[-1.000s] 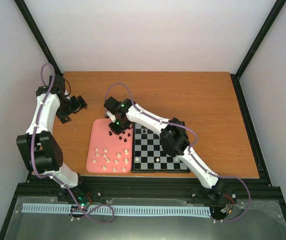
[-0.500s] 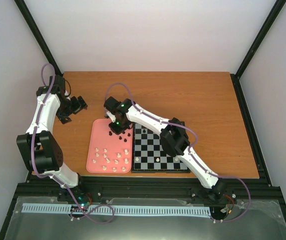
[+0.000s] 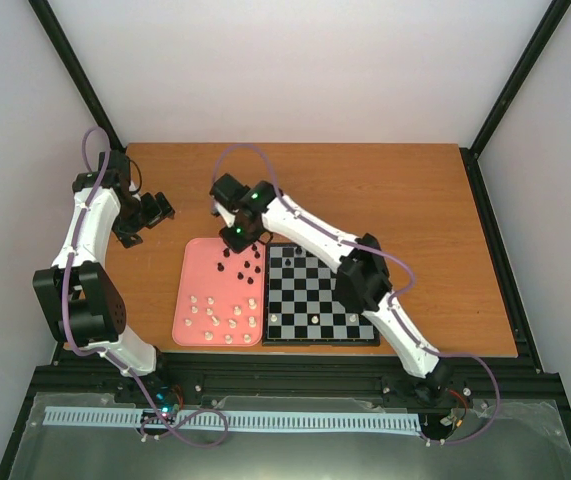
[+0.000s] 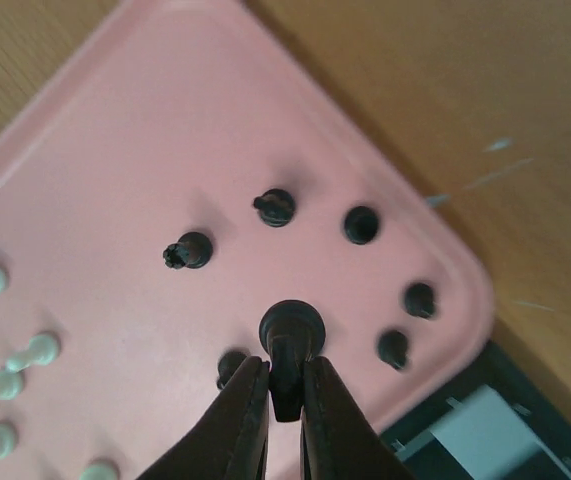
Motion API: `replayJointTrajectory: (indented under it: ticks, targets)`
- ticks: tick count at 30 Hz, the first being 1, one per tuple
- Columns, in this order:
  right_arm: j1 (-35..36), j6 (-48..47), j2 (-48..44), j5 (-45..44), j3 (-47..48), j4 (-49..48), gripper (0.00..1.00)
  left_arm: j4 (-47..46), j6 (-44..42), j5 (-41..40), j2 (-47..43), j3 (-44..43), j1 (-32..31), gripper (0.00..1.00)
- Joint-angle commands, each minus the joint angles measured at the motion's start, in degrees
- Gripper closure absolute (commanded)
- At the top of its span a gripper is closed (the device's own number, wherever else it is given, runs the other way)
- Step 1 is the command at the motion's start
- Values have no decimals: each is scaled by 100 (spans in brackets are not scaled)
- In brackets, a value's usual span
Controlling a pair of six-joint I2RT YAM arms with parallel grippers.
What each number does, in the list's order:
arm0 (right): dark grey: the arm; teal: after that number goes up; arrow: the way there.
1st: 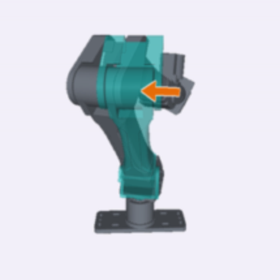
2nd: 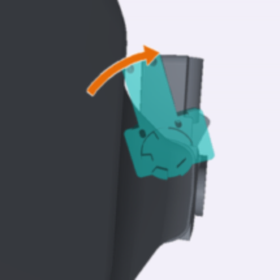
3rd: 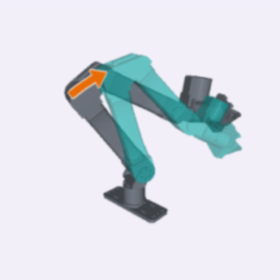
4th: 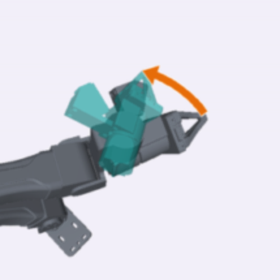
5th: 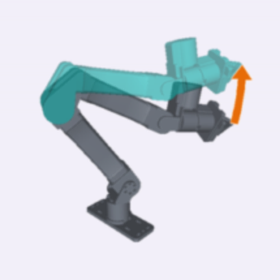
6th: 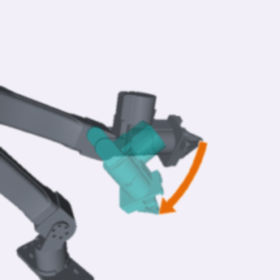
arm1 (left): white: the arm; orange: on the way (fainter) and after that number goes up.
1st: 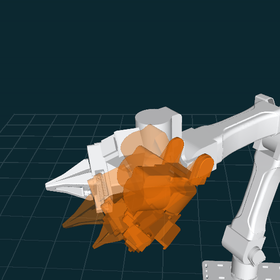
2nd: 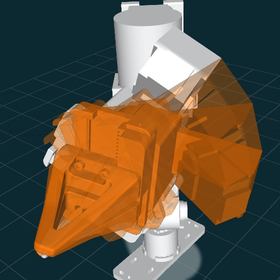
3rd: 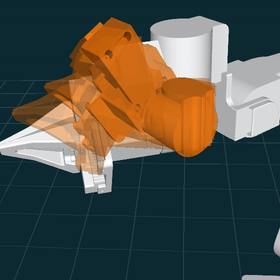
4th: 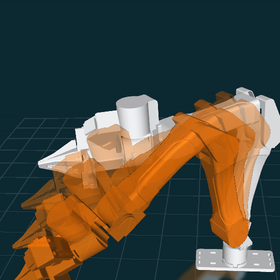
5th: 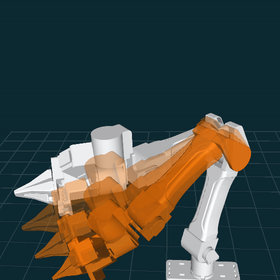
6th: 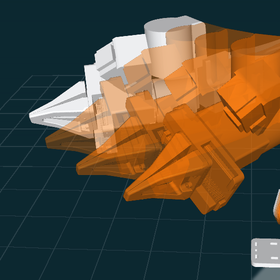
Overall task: Set up the chess pieces on the board
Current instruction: Pick up the chess piece from the storage box, then place the chess piece on the chessboard.
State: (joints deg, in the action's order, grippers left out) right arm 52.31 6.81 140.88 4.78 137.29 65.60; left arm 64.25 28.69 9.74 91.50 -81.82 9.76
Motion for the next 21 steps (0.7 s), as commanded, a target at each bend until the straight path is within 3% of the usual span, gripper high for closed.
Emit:
replayJointTrajectory:
  ticks: [1, 5, 11, 21]
  targets:
    - [-305, -39, -820, -400, 264, 467, 89, -88, -28, 110, 63, -54, 19, 0]
    - [-762, 19, -1128, -559, 108, 1007, 90, -80, -17, 153, 97, -104, 17, 0]
    - [-1729, 152, -1885, -875, -1027, 1201, 93, -84, -29, 210, 127, -112, 23, 0]
    - [-2533, 90, -2506, -998, -2830, 790, 93, -62, -46, 196, 253, -174, 24, 0]
